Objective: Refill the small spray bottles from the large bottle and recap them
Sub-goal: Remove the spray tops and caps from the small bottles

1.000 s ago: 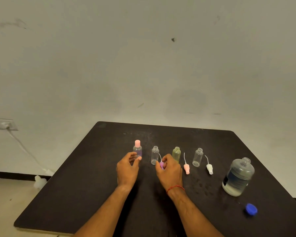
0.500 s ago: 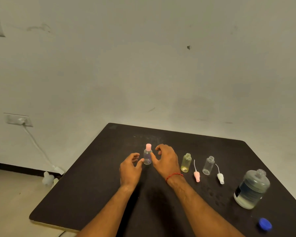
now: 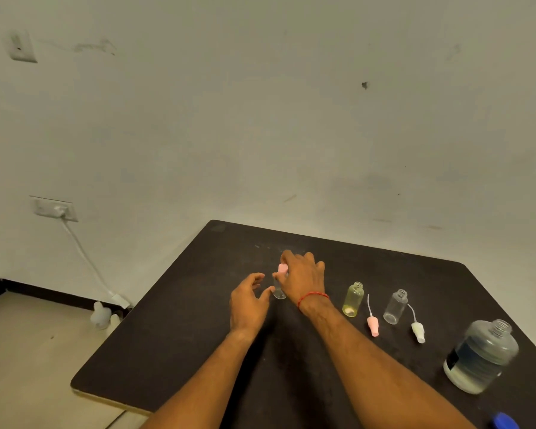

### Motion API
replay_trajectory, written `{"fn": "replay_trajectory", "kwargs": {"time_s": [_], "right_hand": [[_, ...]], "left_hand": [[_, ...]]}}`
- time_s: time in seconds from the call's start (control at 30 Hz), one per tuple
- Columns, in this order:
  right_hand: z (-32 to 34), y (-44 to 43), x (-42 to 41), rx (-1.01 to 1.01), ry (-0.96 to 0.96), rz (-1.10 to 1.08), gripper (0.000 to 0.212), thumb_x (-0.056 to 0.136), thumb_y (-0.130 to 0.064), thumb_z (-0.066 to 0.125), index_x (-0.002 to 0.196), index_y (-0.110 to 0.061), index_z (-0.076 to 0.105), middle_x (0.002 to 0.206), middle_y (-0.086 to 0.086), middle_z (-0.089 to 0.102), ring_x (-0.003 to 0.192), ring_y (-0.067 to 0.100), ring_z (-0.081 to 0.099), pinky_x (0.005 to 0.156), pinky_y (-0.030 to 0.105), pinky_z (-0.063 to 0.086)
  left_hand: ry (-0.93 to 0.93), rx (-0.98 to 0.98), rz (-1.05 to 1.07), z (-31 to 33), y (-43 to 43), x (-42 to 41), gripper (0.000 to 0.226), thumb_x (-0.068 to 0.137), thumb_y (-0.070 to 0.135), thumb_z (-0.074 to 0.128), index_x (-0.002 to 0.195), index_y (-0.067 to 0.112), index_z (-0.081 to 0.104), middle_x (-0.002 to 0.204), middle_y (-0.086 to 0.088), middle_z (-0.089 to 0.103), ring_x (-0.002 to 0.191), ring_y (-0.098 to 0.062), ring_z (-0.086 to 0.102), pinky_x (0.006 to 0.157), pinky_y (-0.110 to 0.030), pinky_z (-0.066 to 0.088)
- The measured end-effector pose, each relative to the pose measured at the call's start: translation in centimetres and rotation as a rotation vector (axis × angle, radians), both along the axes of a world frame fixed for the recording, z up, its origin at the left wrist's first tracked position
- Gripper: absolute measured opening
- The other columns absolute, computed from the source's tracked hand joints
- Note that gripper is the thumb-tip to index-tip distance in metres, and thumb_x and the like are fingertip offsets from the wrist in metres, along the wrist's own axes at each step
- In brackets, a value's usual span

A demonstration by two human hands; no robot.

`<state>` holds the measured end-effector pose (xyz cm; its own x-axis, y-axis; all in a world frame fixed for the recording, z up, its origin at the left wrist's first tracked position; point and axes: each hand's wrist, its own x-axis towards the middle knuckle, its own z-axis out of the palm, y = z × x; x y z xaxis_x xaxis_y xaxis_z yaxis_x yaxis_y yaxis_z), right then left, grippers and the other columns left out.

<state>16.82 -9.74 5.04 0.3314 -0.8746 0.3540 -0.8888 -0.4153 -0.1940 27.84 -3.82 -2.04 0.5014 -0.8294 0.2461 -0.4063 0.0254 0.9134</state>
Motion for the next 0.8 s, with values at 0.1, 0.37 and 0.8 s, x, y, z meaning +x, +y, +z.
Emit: {"fn": "replay_trajectory", "kwargs": {"time_s": [0.1,0.37,0.8], "right_hand": [[0.0,0.1,0.0,0.034,-0.022,0.023,0.024,0.091,-0.042,0.061,0.107,-0.027,0.054,0.105,-0.001,0.066,0.103,0.022,0.05,0.086,0.039,0.037],[0.7,1.1,0.2,0.07,-0.249,0.105,0.01,0.088,-0.027,0.065,0.095,-0.024,0.058,0.094,0.0,0.065,0.091,0.019,0.055,0.075,0.029,0.046],[1.8,2.5,0.8,0.13,-0.291,0.122,0.01,0.093,-0.023,0.057,0.085,-0.019,0.054,0.085,-0.001,0.057,0.079,0.015,0.054,0.067,0.025,0.04]], "left_hand": [[-0.018,0.023,-0.03,0.1,-0.3,-0.6,0.046,0.086,0.022,0.08,0.129,0.02,0.064,0.126,0.004,0.068,0.117,-0.009,0.062,0.097,-0.022,0.05],[0.025,-0.037,-0.101,1.0,-0.2,-1.5,0.029,0.088,0.024,0.077,0.106,0.041,0.064,0.106,0.018,0.068,0.105,-0.002,0.064,0.083,-0.013,0.049],[-0.067,-0.046,-0.07,1.5,1.0,-0.8,0.04,0.092,0.02,0.072,0.131,0.021,0.063,0.12,0.008,0.068,0.11,-0.004,0.061,0.096,-0.024,0.051]]}}
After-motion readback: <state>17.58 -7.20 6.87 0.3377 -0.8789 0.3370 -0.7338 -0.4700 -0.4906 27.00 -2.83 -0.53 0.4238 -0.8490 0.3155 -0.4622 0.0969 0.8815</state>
